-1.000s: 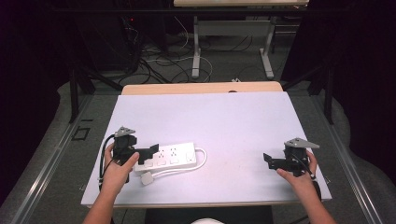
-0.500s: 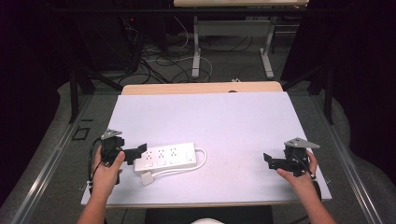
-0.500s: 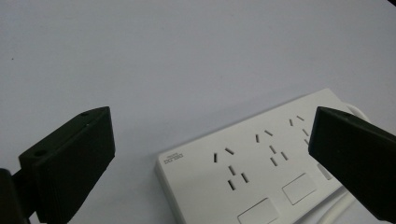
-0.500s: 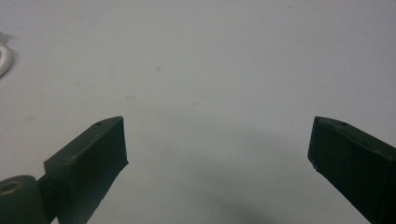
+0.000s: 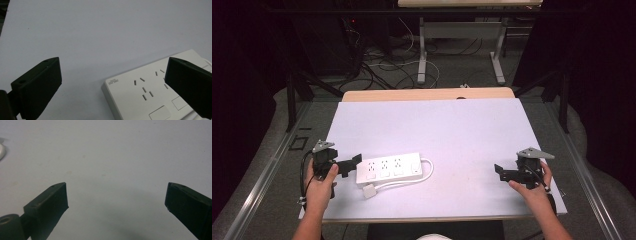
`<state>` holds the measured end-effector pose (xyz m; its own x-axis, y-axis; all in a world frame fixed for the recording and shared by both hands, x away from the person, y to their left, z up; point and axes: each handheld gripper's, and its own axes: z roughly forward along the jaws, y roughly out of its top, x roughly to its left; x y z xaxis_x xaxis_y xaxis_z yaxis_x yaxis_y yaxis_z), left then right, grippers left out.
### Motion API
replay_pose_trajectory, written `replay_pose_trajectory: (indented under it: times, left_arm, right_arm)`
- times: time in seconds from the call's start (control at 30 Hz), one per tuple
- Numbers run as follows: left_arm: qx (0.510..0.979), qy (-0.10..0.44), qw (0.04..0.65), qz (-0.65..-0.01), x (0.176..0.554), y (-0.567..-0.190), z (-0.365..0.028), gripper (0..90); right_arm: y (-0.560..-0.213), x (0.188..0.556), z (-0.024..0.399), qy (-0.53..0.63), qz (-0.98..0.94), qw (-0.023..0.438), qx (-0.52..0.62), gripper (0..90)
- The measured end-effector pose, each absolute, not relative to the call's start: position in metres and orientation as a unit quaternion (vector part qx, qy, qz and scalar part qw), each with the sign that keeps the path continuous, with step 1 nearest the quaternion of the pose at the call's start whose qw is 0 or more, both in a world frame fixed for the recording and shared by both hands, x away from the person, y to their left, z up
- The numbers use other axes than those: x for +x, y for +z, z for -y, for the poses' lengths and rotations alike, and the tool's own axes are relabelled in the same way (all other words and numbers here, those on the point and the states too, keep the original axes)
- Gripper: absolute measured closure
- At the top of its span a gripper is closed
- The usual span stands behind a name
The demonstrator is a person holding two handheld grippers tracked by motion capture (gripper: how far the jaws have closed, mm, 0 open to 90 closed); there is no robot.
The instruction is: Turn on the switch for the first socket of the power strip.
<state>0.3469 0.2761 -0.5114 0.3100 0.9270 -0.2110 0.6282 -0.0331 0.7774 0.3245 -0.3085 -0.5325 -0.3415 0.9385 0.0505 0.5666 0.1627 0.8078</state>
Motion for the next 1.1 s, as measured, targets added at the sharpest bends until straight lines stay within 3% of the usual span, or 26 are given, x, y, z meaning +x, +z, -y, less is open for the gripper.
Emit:
replay_pose_trajectory:
  times: [1.1]
  left_arm:
    - [0.685, 0.167, 0.400, -0.586, 0.349, -0.539, -0.290, 4.0]
  right_arm:
    - [-0.535, 0.326, 0.309, 0.383, -0.725, 0.240, 0.520, 4.3]
